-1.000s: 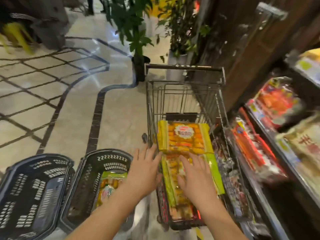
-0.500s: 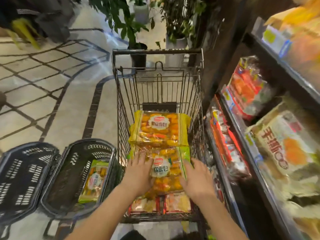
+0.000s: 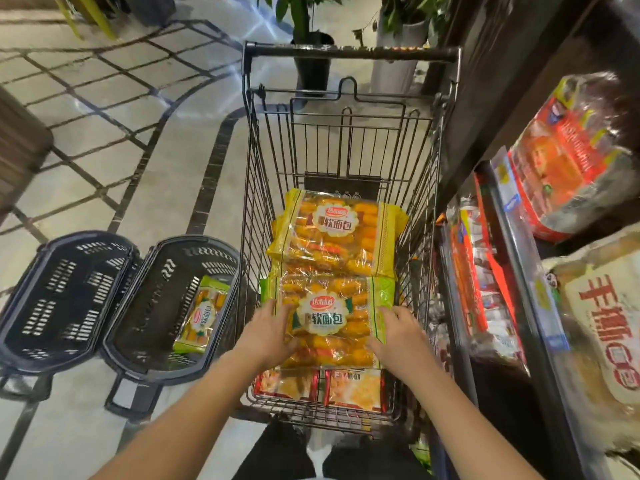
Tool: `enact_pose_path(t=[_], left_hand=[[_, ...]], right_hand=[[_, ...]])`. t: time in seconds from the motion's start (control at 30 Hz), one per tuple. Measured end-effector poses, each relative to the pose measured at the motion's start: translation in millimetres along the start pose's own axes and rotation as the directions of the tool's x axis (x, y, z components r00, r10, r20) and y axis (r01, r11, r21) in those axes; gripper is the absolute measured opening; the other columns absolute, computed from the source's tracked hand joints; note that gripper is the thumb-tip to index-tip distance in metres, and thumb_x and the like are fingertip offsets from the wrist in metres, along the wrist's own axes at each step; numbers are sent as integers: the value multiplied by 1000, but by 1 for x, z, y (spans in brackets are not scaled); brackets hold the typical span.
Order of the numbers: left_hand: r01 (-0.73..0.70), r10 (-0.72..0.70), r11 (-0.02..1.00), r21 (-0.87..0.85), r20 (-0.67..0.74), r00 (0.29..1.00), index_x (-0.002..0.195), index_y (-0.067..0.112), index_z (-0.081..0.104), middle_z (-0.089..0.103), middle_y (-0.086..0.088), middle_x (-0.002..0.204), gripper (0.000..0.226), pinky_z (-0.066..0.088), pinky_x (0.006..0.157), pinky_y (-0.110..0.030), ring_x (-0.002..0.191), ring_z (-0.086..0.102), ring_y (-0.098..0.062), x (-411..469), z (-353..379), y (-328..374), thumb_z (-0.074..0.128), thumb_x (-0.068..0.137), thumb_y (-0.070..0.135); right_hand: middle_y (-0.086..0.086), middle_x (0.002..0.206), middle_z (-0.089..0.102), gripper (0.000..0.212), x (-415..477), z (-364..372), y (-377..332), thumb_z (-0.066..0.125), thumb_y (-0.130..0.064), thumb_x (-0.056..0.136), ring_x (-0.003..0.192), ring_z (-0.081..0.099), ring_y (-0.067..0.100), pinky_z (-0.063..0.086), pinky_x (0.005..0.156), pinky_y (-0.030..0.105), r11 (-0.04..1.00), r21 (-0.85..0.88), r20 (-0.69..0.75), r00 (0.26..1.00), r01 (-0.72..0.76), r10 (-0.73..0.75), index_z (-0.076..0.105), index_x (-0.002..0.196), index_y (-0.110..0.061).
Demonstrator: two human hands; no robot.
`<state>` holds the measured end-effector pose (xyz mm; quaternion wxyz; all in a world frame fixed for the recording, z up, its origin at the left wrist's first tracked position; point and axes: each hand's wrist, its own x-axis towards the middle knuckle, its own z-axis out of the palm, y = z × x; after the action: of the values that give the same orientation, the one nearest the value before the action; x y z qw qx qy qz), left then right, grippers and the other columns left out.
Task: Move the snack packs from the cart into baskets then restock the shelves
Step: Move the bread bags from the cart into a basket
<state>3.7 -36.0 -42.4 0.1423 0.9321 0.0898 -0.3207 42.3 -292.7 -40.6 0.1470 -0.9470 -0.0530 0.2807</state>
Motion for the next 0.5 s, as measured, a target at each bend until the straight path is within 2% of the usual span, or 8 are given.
enact_pose_path(t=[0.07, 0.17, 0.23, 0.33, 0.37, 0.43, 0.5], left_hand=[[116, -106, 967, -228, 54, 993, 164, 16, 8, 8, -16, 170, 89, 28, 124, -48, 155, 19, -36, 11, 8, -4, 61, 99, 46], [279, -250, 845, -456, 123, 960, 164, 10, 5, 17, -19, 168, 96, 28, 123, -48, 152, 26, -36, 27, 26, -13, 68, 96, 38], [343, -306, 791, -507, 157, 939, 163, 6, 8, 26, -19, 165, 99, 32, 121, -46, 149, 32, -36, 36, 37, -20, 73, 93, 33], [385, -332, 762, -520, 197, 922, 159, 1, 13, 34, -19, 160, 95, 36, 117, -41, 143, 41, -34, 47, 50, -26, 75, 92, 25], [395, -335, 754, -524, 211, 918, 160, 2, 11, 32, -19, 162, 95, 35, 117, -41, 145, 40, -34, 50, 52, -27, 74, 93, 24], [422, -343, 729, -539, 245, 907, 161, 3, 7, 28, -18, 165, 95, 32, 120, -41, 149, 35, -35, 58, 58, -31, 72, 95, 22], [442, -364, 714, -544, 251, 897, 159, 2, 16, 37, -18, 160, 85, 35, 117, -40, 146, 40, -34, 65, 62, -33, 71, 96, 17]], right_hand=[[10, 158, 31, 75, 12, 3, 2, 61, -42, 97, 143, 36, 28, 36, 115, 42, 995, 83, 71, 996, -62, 56, 25, 158, -16], [12, 159, 27, 83, 32, 12, 2, 63, -38, 96, 146, 32, 29, 34, 115, 40, 959, 214, 180, 972, -188, 150, 16, 160, -11], [13, 159, 29, 88, 47, 24, 5, 66, -39, 92, 144, 36, 31, 36, 114, 40, 917, 281, 241, 946, -282, 217, 18, 160, -10], [17, 150, 45, 103, 68, 47, 19, 68, -61, 67, 129, 53, 34, 50, 104, 46, 863, 327, 295, 909, -385, 293, 35, 150, -10], [16, 147, 48, 103, 71, 52, 21, 67, -63, 65, 125, 56, 34, 53, 100, 45, 849, 335, 302, 900, -409, 315, 38, 148, -9], [15, 144, 48, 90, 78, 60, 26, 71, -52, 79, 124, 55, 35, 50, 97, 38, 820, 359, 317, 885, -445, 342, 34, 147, -6], [17, 144, 45, 83, 85, 63, 27, 70, -43, 88, 129, 50, 36, 47, 100, 39, 797, 364, 309, 870, -481, 384, 29, 149, -4]])
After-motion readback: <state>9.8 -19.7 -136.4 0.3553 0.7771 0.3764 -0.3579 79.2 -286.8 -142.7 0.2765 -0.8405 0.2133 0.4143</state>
